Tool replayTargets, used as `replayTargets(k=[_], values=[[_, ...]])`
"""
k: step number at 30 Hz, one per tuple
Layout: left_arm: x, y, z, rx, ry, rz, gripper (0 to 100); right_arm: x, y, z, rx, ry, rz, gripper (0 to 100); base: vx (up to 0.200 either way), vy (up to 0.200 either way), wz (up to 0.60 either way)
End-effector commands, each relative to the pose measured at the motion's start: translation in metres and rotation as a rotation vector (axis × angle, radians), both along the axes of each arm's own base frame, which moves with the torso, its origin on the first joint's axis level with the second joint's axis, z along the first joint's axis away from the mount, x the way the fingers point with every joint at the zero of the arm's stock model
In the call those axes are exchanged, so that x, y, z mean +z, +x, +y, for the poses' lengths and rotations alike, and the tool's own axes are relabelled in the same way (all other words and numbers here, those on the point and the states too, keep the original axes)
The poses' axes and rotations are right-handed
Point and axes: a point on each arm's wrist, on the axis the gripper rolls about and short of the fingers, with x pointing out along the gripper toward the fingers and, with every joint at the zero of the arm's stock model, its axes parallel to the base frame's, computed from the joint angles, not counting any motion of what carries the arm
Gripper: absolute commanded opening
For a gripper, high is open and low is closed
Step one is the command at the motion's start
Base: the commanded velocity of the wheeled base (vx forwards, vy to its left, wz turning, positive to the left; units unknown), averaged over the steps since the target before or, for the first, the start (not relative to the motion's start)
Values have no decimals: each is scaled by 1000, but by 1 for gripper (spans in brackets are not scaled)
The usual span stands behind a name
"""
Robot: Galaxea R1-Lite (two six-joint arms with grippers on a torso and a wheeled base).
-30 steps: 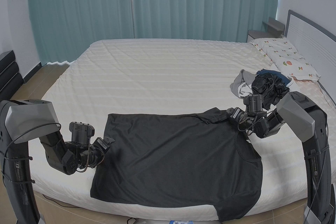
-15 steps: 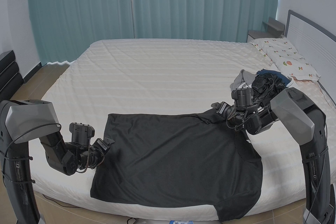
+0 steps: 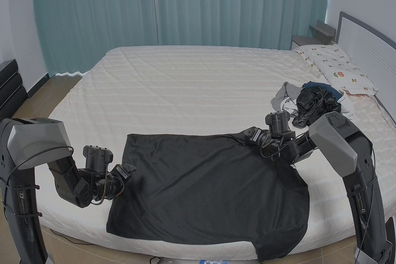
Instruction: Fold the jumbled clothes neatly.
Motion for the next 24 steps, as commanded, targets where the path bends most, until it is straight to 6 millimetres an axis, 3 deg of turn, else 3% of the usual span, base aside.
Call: replayTargets(k=[1,14,15,17,19,24], values=[[-2,0,0,1,3,5,100,-15,4,3,4,-6,21,100,0,0,0],[-2,-1,0,2,4,8,100,-12,23,7,1,4,-8,100,0,0,0],[-2,-1,0,2,4,8,100,7,39,9,-11,52,-109,100,0,0,0],[-2,-1,0,1,3,8,100,12,45,9,-16,72,-141,100,0,0,0],[-2,-1,0,1,3,8,100,19,46,9,-3,99,-174,100,0,0,0],[-2,-1,0,1,3,8,100,72,52,-3,40,187,-449,100,0,0,0]])
